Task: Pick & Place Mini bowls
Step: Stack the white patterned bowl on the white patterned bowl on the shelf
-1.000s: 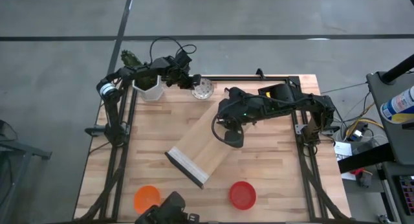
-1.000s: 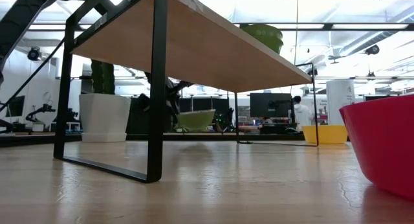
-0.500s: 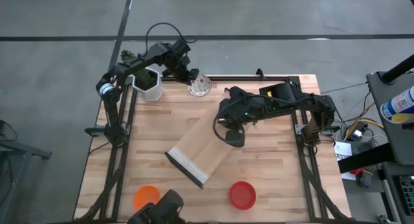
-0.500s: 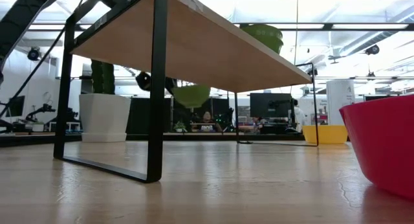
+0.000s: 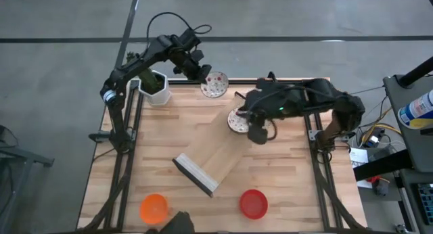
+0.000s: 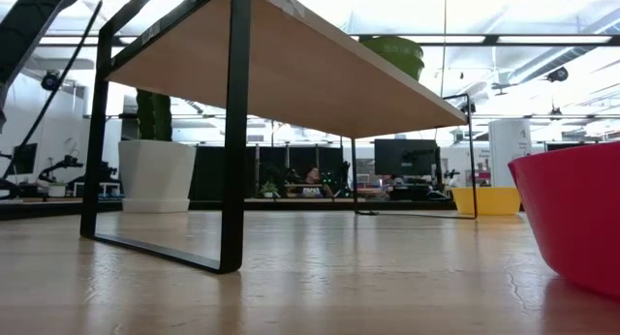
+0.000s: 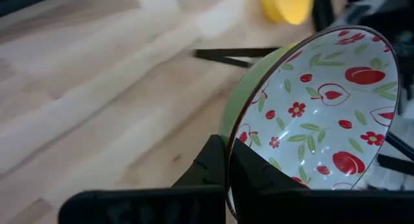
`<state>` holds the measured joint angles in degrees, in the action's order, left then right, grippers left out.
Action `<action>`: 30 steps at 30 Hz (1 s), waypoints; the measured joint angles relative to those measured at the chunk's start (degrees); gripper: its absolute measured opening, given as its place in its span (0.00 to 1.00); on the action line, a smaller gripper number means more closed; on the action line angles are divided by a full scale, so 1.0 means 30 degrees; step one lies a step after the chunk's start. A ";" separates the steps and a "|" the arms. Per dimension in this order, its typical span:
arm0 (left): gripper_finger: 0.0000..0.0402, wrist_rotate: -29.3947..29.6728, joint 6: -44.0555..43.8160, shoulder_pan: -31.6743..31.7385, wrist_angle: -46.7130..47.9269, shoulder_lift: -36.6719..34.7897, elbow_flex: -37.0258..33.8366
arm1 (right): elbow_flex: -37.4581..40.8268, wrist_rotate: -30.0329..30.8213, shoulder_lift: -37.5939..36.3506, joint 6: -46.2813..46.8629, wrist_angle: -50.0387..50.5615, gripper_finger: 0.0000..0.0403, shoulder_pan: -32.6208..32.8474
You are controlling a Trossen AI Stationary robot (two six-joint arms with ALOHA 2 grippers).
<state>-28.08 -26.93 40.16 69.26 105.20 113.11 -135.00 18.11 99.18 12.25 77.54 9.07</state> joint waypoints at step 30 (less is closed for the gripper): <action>0.00 -0.1893 -0.3631 -0.6193 -0.2392 -0.0100 0.2204 | 0.0124 -0.1786 -0.1784 -0.0317 0.1099 0.17 0.0275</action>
<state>-33.76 -37.82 21.58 62.09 104.90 119.72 -134.63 12.75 93.83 11.30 80.83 9.89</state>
